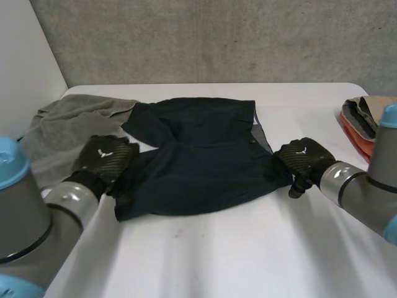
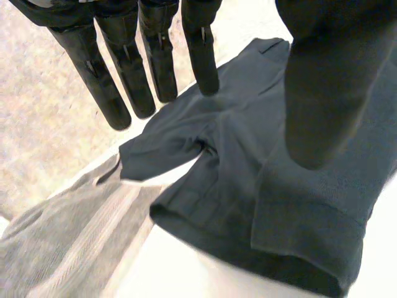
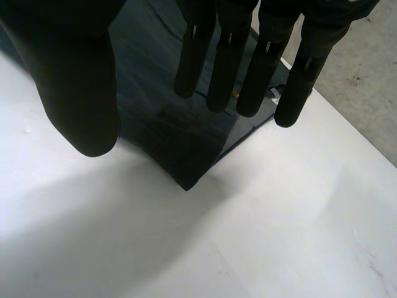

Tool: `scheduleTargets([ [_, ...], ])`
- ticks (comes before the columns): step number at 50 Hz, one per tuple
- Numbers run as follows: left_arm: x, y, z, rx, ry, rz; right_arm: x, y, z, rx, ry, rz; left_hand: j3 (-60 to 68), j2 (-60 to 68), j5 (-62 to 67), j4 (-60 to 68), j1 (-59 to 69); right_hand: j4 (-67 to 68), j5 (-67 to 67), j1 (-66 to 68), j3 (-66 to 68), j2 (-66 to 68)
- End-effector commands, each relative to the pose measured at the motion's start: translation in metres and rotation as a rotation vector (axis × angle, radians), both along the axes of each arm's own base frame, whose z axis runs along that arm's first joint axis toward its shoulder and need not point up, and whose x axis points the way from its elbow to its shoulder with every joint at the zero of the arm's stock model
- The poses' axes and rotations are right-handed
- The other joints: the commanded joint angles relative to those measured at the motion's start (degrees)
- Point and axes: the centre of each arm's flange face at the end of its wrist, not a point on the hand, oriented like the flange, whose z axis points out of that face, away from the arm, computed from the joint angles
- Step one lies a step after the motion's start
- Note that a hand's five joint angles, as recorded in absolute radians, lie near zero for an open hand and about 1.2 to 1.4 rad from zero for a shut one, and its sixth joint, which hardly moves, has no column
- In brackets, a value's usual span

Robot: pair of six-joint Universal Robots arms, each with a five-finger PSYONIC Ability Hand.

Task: Fold the laundry.

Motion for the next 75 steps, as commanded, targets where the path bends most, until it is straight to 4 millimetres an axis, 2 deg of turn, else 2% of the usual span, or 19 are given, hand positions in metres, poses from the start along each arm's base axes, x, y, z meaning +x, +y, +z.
scheduleTargets([
  [1,0.017,0.021,-0.011,0.071,-0.035,0.024,-0.002,0.016,0.004,-0.022,0.036,0.106,12.15,12.27,12.31,12.47,11.92,3.50,4.97,2.80,3.45,2.49],
  [15,0.013,0.016,-0.048,0.195,-0.070,-0.011,0.020,0.003,-0.039,-0.101,0.063,0.211,16.89,17.01,17.05,17.21,16.66,8.21,9.67,7.50,8.15,7.20],
  [20,0.008,0.015,-0.053,0.176,-0.071,-0.026,0.024,-0.001,-0.045,-0.110,0.062,0.221,2.94,3.05,3.10,3.26,2.71,8.38,9.85,7.68,8.33,7.37],
  [30,-0.003,0.002,-0.068,0.114,-0.098,-0.029,0.028,-0.014,-0.052,-0.175,0.053,0.212,3.25,3.37,3.41,3.57,3.02,8.38,9.85,7.68,8.33,7.37],
  [37,-0.015,-0.006,-0.076,0.063,-0.122,-0.065,0.030,-0.024,-0.063,-0.201,0.066,0.189,13.50,13.61,13.65,13.82,13.26,8.38,9.85,7.68,8.33,7.37],
  [41,-0.021,-0.012,-0.079,0.018,-0.137,-0.083,0.032,-0.028,-0.069,-0.206,0.074,0.182,29.47,29.58,29.63,29.79,29.24,8.38,9.85,7.68,8.33,7.37],
  [44,-0.023,-0.017,-0.079,-0.015,-0.156,-0.091,0.032,-0.032,-0.071,-0.215,0.084,0.175,50.11,50.22,50.26,50.43,49.87,19.76,21.23,19.06,19.71,18.75],
  [46,-0.024,-0.018,-0.077,-0.032,-0.165,-0.091,0.032,-0.034,-0.068,-0.220,0.081,0.171,50.17,50.29,50.33,50.49,49.94,42.74,44.21,42.04,42.69,41.73],
  [48,-0.023,-0.017,-0.075,-0.036,-0.175,-0.089,0.031,-0.034,-0.067,-0.220,0.081,0.167,50.17,50.29,50.33,50.49,49.94,42.89,44.36,42.18,42.83,41.88],
  [52,-0.018,-0.007,-0.059,-0.043,-0.177,-0.075,0.026,-0.026,-0.053,-0.202,0.090,0.161,50.17,50.29,50.33,50.49,49.94,42.89,44.36,42.18,42.83,41.88],
  [53,-0.016,0.004,-0.046,-0.046,-0.170,-0.082,0.021,-0.021,-0.039,-0.204,0.093,0.157,50.17,50.29,50.33,50.49,49.94,42.89,44.36,42.18,42.83,41.88],
  [56,-0.012,0.021,-0.026,-0.039,-0.169,-0.100,0.014,-0.008,-0.020,-0.182,0.114,0.161,50.17,50.29,50.33,50.49,49.94,42.89,44.36,42.18,42.83,41.88],
  [57,-0.009,0.033,-0.017,-0.020,-0.181,-0.117,0.009,0.002,-0.011,-0.154,0.144,0.165,50.17,50.29,50.33,50.49,49.94,42.89,44.36,42.18,42.83,41.88],
  [60,-0.001,0.052,-0.006,0.031,-0.214,-0.135,-0.001,0.016,0.003,-0.115,0.197,0.177,50.17,50.29,50.33,50.49,49.94,42.89,44.36,42.18,42.83,41.88],
  [61,0.005,0.064,-0.001,0.078,-0.244,-0.146,-0.012,0.024,0.008,-0.063,0.238,0.172,50.17,50.29,50.33,50.49,49.94,42.89,44.36,42.18,42.83,41.88],
  [65,0.021,0.092,0.001,0.251,-0.347,-0.174,-0.038,0.051,0.011,0.137,0.367,0.189,50.17,50.29,50.33,50.49,49.94,42.89,44.36,42.18,42.83,41.88],
  [69,0.031,0.115,-0.001,0.420,-0.431,-0.213,-0.047,0.075,0.011,0.271,0.465,0.287,50.17,50.29,50.33,50.49,49.94,42.89,44.36,42.18,42.83,41.88],
  [72,0.029,0.118,-0.002,0.449,-0.434,-0.236,-0.045,0.076,0.010,0.246,0.469,0.309,50.17,50.29,50.33,50.49,49.94,42.89,44.36,42.18,42.83,41.88],
  [75,0.021,0.108,-0.007,0.417,-0.420,-0.240,-0.041,0.072,0.009,0.211,0.450,0.292,50.17,50.29,50.33,50.49,49.94,42.89,44.36,42.18,42.83,41.88],
])
